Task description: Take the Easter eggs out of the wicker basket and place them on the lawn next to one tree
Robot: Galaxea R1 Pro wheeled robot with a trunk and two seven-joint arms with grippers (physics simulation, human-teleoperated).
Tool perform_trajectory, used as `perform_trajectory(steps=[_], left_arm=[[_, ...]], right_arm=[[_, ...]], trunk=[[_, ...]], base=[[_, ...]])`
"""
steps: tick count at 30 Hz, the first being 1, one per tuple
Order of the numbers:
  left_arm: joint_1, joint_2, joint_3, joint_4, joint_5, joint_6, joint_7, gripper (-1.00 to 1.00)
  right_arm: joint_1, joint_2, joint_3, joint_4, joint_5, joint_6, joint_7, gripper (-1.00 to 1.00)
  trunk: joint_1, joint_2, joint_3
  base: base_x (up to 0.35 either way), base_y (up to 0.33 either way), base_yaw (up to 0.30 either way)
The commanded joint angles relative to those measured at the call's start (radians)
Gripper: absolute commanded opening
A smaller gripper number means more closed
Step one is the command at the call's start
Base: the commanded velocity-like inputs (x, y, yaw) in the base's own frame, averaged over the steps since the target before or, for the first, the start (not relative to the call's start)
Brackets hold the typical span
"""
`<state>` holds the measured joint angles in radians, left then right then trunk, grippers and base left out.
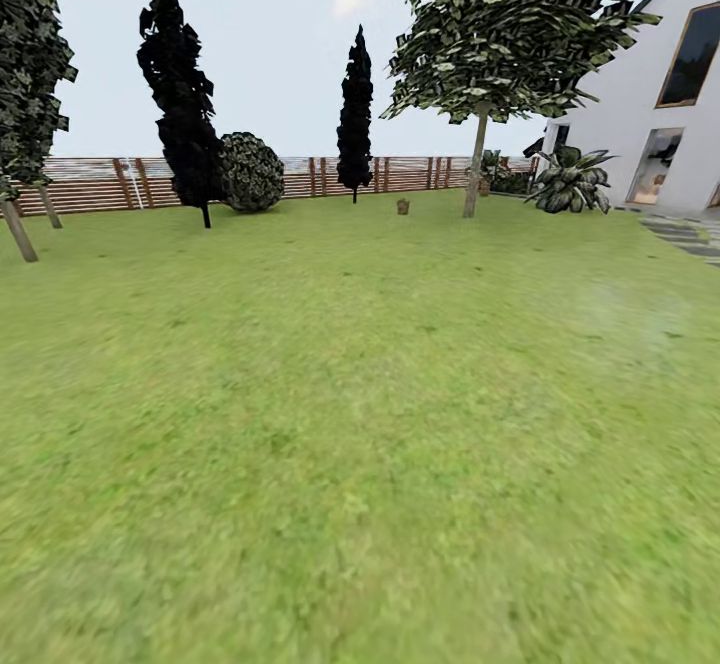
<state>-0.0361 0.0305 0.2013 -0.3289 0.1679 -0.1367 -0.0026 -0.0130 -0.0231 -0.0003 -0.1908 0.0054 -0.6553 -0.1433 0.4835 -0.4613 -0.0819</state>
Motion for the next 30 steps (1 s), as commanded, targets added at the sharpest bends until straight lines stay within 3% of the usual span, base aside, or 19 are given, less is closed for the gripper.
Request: perform_trajectory(steps=[1,30], left_arm=[[-0.001,0.0,-0.002,0.001,0.01,-0.003,0.0,1.0],[-0.001,0.0,-0.002,0.001,0.01,-0.003,0.001,1.0]], right_arm=[[-0.001,0.0,0.0,0.001,0.001,-0.003,-0.002,1.0],[-0.001,-0.001,-0.001,-0.004,-0.001,-0.003,-0.002,1.0]], trunk=[[0.001,-0.002,-0.002],[0.001,-0.002,-0.002]], base=[[0.324,0.0,0.0],[0.324,0.0,0.0]])
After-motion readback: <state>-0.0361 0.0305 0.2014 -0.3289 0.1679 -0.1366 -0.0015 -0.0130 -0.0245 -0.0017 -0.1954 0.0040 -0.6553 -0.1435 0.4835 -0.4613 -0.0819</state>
